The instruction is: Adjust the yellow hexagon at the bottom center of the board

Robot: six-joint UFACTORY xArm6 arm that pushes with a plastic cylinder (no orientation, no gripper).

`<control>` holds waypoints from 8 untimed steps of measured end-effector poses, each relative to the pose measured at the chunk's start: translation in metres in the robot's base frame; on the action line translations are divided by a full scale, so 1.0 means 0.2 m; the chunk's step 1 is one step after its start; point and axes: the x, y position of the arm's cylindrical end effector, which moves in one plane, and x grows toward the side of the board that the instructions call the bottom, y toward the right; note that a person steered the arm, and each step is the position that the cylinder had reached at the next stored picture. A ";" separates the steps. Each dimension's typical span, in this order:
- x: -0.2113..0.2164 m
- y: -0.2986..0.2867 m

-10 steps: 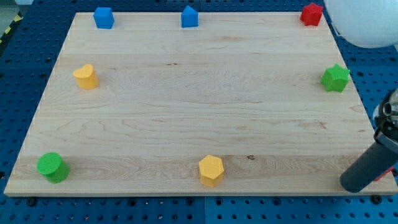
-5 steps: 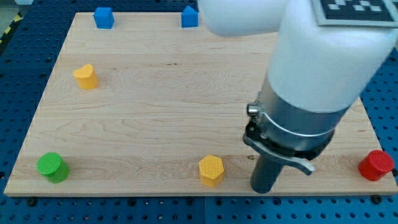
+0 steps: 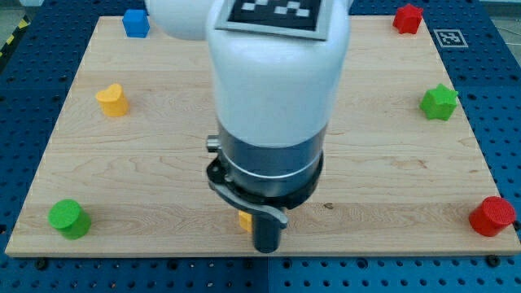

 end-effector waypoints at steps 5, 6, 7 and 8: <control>-0.14 -0.39; -0.16 -0.34; -0.16 -0.23; -0.16 -0.11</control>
